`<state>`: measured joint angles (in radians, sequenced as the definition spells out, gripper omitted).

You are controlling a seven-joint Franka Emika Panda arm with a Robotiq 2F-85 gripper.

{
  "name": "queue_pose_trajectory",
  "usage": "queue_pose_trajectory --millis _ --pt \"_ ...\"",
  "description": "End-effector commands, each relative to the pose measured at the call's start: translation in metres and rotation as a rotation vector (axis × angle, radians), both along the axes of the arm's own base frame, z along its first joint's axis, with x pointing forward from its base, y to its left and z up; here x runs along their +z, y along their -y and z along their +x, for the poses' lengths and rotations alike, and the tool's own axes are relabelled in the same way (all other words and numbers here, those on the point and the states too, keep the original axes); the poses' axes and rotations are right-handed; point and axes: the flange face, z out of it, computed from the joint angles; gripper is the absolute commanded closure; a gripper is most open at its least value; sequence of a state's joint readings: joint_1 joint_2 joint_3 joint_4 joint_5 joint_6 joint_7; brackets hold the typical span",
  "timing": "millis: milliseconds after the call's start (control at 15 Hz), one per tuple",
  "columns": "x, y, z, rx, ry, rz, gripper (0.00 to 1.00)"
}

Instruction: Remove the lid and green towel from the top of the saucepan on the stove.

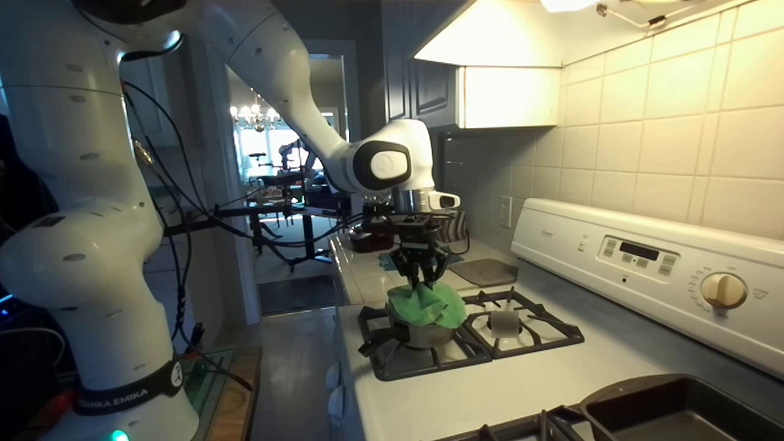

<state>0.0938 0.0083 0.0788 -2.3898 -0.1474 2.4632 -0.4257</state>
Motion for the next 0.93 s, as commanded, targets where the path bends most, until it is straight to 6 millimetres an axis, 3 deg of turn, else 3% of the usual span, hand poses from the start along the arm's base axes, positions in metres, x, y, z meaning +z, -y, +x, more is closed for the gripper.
queue_pose_trajectory --millis 0,533,867 --pt "0.015 -0.011 -0.002 0.011 0.035 -0.013 0.93" --pt "0.021 -0.009 0.002 0.005 0.054 -0.024 0.93" --pt "0.035 -0.029 -0.003 0.081 0.086 -0.053 0.93"
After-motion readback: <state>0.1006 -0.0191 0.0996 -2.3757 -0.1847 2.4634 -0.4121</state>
